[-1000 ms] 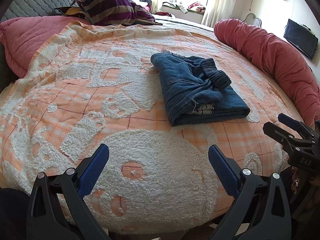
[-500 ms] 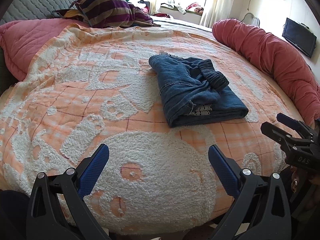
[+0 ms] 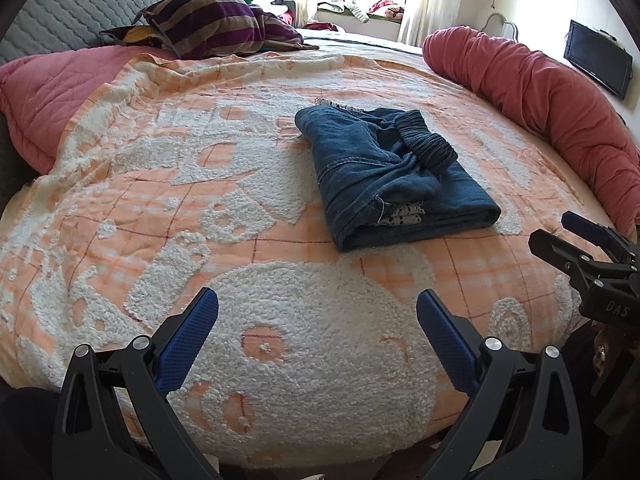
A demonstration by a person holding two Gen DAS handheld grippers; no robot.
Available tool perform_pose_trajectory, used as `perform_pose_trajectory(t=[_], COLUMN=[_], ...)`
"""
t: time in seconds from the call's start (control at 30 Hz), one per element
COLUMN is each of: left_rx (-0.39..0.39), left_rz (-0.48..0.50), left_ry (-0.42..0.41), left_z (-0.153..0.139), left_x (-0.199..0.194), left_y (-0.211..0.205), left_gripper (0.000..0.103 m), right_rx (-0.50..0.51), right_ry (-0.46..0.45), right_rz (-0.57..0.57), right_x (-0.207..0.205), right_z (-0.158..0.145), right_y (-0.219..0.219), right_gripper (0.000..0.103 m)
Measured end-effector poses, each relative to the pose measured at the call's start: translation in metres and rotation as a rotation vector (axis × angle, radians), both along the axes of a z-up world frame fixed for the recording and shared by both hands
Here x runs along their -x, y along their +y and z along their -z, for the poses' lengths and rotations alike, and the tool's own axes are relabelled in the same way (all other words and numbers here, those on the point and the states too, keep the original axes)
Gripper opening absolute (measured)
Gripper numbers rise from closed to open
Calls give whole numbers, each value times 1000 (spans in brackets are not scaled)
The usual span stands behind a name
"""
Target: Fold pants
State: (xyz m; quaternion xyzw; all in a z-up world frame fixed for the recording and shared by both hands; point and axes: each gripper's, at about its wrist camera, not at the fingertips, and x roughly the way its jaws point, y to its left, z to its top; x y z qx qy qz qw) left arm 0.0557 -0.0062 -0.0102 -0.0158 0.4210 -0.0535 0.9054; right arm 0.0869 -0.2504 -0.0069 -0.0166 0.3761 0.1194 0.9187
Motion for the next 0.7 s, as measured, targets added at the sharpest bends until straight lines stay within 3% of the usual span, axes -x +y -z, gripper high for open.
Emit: perform_pose_trajectory(t=[0.27,0.4,0.47,0.57,0.7], left_rx=[20,44,61,57,30], left_rz=[-32,-77,-115,-167,-322], left_ry=[30,12,29,92,167], left_z=[0,-16,-26,-29,-16], left_x=[-5,-15,-32,-66,-121], left_y=[6,22,43,80,147], left_gripper=[99,99,99,99,99], right_rx=[-21,-29,-20,-85,-113], right_ry=[-22,-41,-48,0,89], right_rz=[30,47,45,78,217], right_x=[-1,-7,-13,-34,-84], right_z=[-13,-29,-37,-45,-28], right_y=[-8,-21,-29,-65,-140], right_gripper=[94,94,94,94,94])
